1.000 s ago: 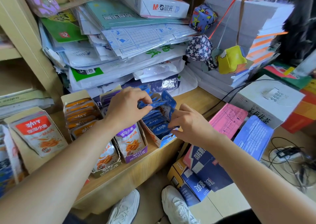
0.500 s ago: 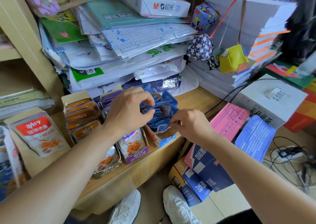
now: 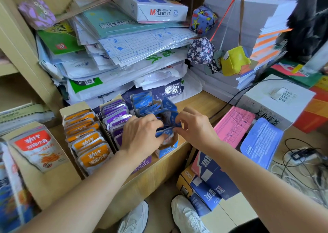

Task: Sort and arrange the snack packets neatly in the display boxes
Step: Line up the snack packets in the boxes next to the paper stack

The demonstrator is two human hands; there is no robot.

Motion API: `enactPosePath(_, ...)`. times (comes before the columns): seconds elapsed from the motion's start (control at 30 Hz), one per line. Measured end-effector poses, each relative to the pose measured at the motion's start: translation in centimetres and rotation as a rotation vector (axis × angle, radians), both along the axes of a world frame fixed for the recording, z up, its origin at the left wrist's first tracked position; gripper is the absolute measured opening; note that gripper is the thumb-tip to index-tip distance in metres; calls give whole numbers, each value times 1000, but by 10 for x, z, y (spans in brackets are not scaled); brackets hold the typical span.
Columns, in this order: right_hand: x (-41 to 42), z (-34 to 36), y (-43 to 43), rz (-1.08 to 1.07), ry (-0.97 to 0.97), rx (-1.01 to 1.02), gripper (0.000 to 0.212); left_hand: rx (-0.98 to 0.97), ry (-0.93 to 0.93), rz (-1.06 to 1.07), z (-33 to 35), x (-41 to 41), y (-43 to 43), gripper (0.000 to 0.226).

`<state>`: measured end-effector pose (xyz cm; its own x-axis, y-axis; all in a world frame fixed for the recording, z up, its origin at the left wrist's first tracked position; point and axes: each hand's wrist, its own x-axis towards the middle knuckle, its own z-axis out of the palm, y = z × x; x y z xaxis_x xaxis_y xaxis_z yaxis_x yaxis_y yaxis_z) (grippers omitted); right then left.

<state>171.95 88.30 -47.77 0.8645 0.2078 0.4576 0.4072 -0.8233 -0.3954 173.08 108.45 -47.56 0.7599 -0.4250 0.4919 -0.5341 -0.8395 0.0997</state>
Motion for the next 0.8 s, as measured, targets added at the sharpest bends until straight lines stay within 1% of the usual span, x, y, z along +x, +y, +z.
enactPosePath(0.07, -6, -6, 0, -110, 72, 83, 45, 13, -28, -7, 0, -1, -1, 21)
enactPosePath(0.1, -9, -10, 1, -183, 148, 163, 52, 26, -28, -3, 1, -1, -1, 23)
enactPosePath(0.17, -16, -20, 6, -301, 394, 333, 62, 81, -18, 18, 1, -2, -2, 34)
enactPosePath(0.2, -19, -25, 8, -311, 527, 423, 64, 113, -13, 33, 2, -3, -3, 39)
enactPosePath(0.27, -21, -32, 10, -266, 716, 667, 54, 155, -2, 52, 2, -3, -5, 46)
enactPosePath(0.33, -20, -30, 11, -194, 796, 846, 34, 159, 33, 63, 3, -2, -7, 44)
enactPosePath(0.4, -21, -27, 12, -149, 813, 882, 22, 164, 30, 73, 5, 0, -8, 39)
enactPosePath(0.5, -24, -27, 13, -133, 815, 876, 15, 139, -40, 87, 7, 6, -4, 35)
enactPosePath(0.57, -23, -30, 13, -133, 815, 882, 15, 110, -75, 105, 9, 11, 5, 35)
enactPosePath(0.67, -21, -29, 13, -113, 811, 840, 17, 111, -131, 149, 14, 14, 12, 43)
enactPosePath(0.73, -21, -29, 14, -112, 796, 808, 18, 143, -139, 174, 16, 12, 9, 47)
enactPosePath(0.8, -21, -31, 17, -128, 773, 785, 22, 220, -108, 191, 15, 9, 1, 49)
